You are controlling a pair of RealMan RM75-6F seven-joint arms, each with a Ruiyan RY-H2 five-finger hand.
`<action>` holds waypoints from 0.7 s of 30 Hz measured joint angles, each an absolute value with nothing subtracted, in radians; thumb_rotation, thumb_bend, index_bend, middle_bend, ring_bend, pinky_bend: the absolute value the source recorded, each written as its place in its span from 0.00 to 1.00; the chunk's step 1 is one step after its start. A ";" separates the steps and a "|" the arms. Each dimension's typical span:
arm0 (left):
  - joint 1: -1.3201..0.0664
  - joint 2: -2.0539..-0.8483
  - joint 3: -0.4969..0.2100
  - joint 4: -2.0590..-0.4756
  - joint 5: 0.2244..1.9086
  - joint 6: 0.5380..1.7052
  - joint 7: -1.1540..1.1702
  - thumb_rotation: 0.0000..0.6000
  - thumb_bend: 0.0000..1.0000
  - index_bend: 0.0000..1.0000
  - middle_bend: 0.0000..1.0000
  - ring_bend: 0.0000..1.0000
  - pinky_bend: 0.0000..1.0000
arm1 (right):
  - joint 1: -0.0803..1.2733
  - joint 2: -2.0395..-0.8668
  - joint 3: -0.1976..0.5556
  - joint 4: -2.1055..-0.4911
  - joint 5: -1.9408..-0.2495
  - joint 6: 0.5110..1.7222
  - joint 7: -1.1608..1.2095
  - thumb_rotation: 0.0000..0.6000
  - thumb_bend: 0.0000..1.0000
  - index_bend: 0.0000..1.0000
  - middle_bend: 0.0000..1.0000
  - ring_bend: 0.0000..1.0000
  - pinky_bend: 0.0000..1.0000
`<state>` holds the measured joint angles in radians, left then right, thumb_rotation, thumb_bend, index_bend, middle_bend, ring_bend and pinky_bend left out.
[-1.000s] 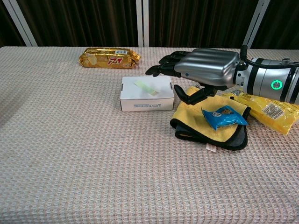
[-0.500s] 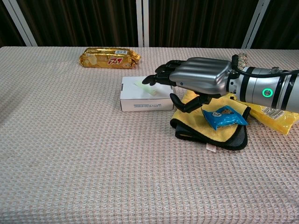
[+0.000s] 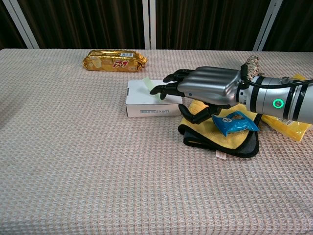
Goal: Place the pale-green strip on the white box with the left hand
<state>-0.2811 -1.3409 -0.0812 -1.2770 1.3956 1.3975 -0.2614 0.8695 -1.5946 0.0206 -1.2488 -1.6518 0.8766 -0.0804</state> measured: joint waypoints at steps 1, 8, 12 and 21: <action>-0.280 -1.341 -0.082 -1.277 1.396 1.397 -0.261 1.00 0.05 0.19 0.17 0.07 0.19 | 0.869 -1.595 0.019 -1.248 -1.652 0.878 -0.081 0.57 0.80 0.00 0.17 0.00 0.00; -0.275 -1.340 -0.088 -1.278 1.399 1.387 -0.262 1.00 0.05 0.19 0.17 0.07 0.19 | 0.871 -1.606 0.012 -1.235 -1.643 0.873 -0.083 0.57 0.80 0.00 0.18 0.00 0.00; -0.272 -1.340 -0.091 -1.276 1.399 1.380 -0.264 1.00 0.05 0.20 0.17 0.07 0.19 | 0.870 -1.609 0.011 -1.231 -1.645 0.884 -0.081 0.57 0.80 0.00 0.18 0.00 0.00; -0.269 -1.338 -0.098 -1.277 1.404 1.374 -0.266 1.00 0.05 0.20 0.17 0.07 0.19 | 0.857 -1.600 0.006 -1.229 -1.673 0.959 -0.053 0.57 0.80 0.00 0.18 0.00 0.00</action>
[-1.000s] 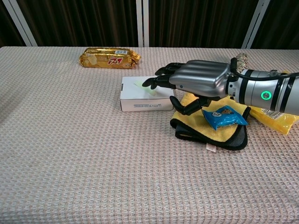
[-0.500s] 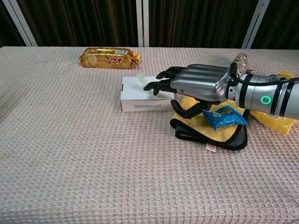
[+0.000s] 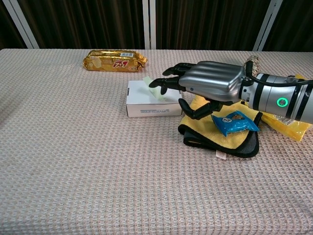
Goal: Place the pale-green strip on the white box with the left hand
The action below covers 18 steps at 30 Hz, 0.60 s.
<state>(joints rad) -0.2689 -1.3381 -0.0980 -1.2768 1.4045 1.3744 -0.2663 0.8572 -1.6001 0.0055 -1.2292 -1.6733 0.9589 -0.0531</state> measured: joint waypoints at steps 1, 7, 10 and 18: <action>-0.269 -1.338 -0.098 -1.277 1.405 1.373 -0.266 1.00 0.05 0.20 0.17 0.07 0.19 | 0.856 -1.598 0.003 -1.229 -1.675 0.961 -0.051 0.57 0.80 0.00 0.18 0.00 0.00; -0.268 -1.340 -0.098 -1.279 1.407 1.362 -0.259 1.00 0.05 0.20 0.17 0.07 0.19 | 0.852 -1.595 -0.006 -1.229 -1.671 0.954 -0.052 0.56 0.80 0.00 0.18 0.00 0.00; -0.269 -1.340 -0.099 -1.281 1.406 1.357 -0.254 1.00 0.05 0.20 0.17 0.07 0.19 | 0.852 -1.596 -0.008 -1.227 -1.663 0.943 -0.052 0.57 0.80 0.00 0.18 0.00 0.00; -0.267 -1.338 -0.105 -1.281 1.401 1.347 -0.254 1.00 0.05 0.20 0.17 0.07 0.19 | 0.851 -1.596 -0.009 -1.217 -1.659 0.945 -0.046 0.57 0.80 0.00 0.18 0.00 0.00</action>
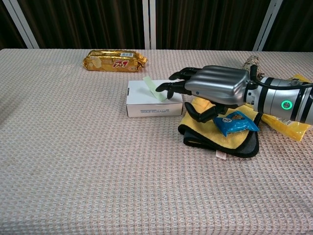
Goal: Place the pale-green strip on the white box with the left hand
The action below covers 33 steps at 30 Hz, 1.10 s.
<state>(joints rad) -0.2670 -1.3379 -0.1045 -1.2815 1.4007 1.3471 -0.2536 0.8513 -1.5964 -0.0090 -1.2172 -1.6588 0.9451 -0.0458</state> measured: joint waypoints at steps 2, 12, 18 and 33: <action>-0.266 -1.338 -0.105 -1.280 1.402 1.346 -0.255 1.00 0.05 0.20 0.17 0.07 0.19 | 0.850 -1.595 -0.008 -1.218 -1.664 0.957 -0.040 0.57 0.80 0.00 0.18 0.00 0.00; -0.264 -1.336 -0.107 -1.281 1.403 1.343 -0.253 1.00 0.05 0.20 0.17 0.07 0.19 | 0.859 -1.615 -0.016 -1.193 -1.676 0.949 -0.015 0.57 0.81 0.00 0.18 0.00 0.00; -0.263 -1.332 -0.108 -1.284 1.403 1.337 -0.252 1.00 0.05 0.20 0.17 0.07 0.19 | 0.860 -1.621 -0.016 -1.191 -1.671 0.951 -0.019 0.57 0.81 0.00 0.19 0.00 0.00; -0.262 -1.329 -0.108 -1.287 1.405 1.330 -0.249 1.00 0.05 0.20 0.17 0.07 0.19 | 0.864 -1.629 -0.027 -1.172 -1.692 0.962 0.003 0.56 0.81 0.00 0.19 0.00 0.00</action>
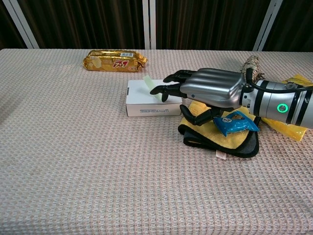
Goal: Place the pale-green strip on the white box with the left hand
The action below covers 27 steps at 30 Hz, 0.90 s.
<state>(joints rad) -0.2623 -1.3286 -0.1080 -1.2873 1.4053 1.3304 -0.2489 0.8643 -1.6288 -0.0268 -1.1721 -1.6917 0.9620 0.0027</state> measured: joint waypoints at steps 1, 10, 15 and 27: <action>-0.262 -1.328 -0.108 -1.289 1.405 1.329 -0.248 1.00 0.05 0.20 0.17 0.07 0.19 | 0.865 -1.630 -0.026 -1.171 -1.690 0.961 0.001 0.57 0.81 0.00 0.19 0.00 0.00; -0.264 -1.326 -0.110 -1.292 1.404 1.325 -0.246 1.00 0.05 0.20 0.17 0.07 0.19 | 0.862 -1.632 -0.020 -1.163 -1.701 1.003 0.015 0.57 0.81 0.00 0.18 0.00 0.00; -0.262 -1.326 -0.109 -1.291 1.405 1.325 -0.246 1.00 0.05 0.20 0.17 0.07 0.19 | 0.861 -1.642 -0.017 -1.145 -1.692 0.992 0.011 0.57 0.81 0.00 0.18 0.00 0.00; -0.262 -1.324 -0.110 -1.288 1.404 1.321 -0.248 1.00 0.05 0.20 0.17 0.07 0.19 | 0.864 -1.653 -0.006 -1.140 -1.676 0.991 0.010 0.56 0.81 0.00 0.17 0.00 0.00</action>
<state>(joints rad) -0.2621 -1.3242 -0.1104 -1.2876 1.4039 1.3207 -0.2481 0.8637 -1.6528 -0.0060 -1.1398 -1.6762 0.9907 0.0104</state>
